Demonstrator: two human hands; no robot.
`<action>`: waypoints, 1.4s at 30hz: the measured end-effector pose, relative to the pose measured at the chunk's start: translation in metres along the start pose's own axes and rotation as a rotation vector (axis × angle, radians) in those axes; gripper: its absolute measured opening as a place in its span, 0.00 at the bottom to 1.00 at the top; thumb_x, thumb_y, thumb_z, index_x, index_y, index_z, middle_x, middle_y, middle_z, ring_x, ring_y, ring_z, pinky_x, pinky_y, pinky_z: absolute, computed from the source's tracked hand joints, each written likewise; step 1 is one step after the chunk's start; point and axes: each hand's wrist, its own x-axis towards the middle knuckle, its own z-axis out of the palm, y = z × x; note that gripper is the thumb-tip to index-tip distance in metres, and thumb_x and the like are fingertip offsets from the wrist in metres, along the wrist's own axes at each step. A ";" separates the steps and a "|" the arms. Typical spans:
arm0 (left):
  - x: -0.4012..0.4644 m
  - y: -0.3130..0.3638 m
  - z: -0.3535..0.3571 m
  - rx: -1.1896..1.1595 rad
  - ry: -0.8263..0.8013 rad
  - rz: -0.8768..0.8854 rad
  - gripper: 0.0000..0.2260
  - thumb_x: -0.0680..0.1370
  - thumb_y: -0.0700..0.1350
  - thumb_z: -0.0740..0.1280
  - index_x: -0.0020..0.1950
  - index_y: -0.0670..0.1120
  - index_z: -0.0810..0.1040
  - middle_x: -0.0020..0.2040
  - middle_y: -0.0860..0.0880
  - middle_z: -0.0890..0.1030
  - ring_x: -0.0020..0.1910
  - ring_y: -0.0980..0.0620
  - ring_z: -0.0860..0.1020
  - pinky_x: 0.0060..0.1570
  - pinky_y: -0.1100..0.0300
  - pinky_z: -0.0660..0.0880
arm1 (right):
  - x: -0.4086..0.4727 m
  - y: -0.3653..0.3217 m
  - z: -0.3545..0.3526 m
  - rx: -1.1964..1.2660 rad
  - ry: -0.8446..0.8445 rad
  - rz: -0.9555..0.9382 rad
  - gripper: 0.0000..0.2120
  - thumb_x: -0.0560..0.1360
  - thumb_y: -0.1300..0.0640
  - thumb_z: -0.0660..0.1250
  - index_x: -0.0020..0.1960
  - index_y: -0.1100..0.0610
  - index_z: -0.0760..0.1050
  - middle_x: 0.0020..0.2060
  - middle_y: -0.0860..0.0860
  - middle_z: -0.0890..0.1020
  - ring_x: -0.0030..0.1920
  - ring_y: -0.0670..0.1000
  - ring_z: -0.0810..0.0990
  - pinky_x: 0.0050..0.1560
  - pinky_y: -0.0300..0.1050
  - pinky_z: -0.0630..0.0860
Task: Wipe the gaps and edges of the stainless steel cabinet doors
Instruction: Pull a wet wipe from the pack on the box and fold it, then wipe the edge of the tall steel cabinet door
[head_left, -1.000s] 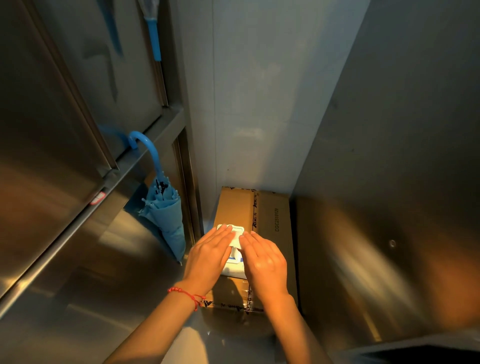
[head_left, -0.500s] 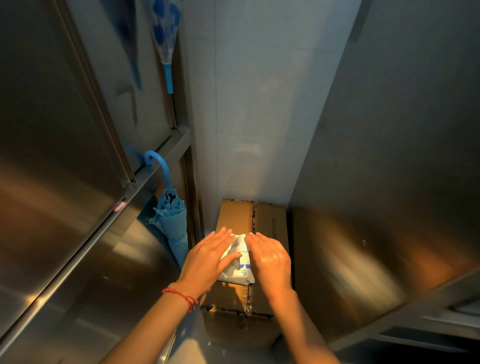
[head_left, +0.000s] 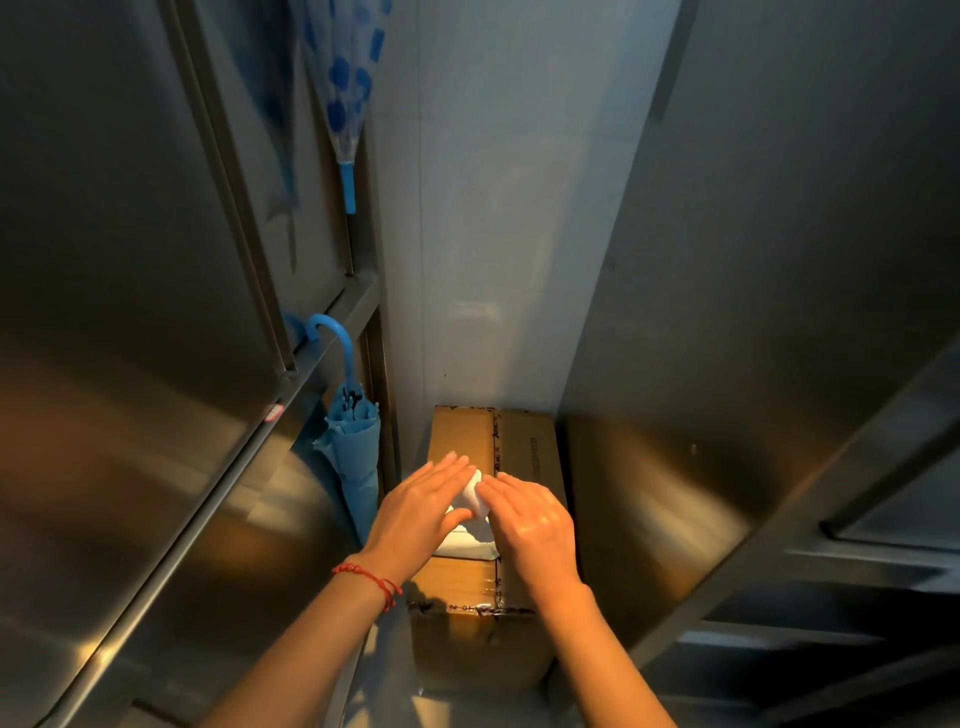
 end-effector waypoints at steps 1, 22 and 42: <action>-0.003 0.001 -0.001 -0.013 0.011 0.010 0.25 0.78 0.49 0.64 0.74 0.50 0.61 0.74 0.53 0.63 0.74 0.58 0.58 0.67 0.70 0.46 | -0.002 -0.005 -0.003 -0.004 0.004 0.000 0.20 0.52 0.61 0.84 0.43 0.61 0.84 0.40 0.54 0.86 0.42 0.51 0.85 0.40 0.44 0.82; -0.052 0.057 -0.023 0.041 0.198 0.223 0.22 0.55 0.37 0.82 0.47 0.40 0.84 0.44 0.43 0.85 0.43 0.46 0.84 0.39 0.52 0.80 | -0.056 -0.049 -0.071 -0.081 -0.071 0.127 0.19 0.67 0.50 0.75 0.54 0.59 0.82 0.51 0.53 0.84 0.53 0.50 0.83 0.50 0.44 0.80; -0.078 0.211 0.037 -0.032 0.285 0.552 0.22 0.54 0.36 0.83 0.45 0.39 0.84 0.44 0.42 0.84 0.42 0.46 0.84 0.40 0.52 0.80 | -0.175 0.004 -0.194 -0.315 0.152 0.168 0.13 0.63 0.58 0.78 0.45 0.62 0.84 0.43 0.56 0.85 0.44 0.53 0.85 0.42 0.44 0.82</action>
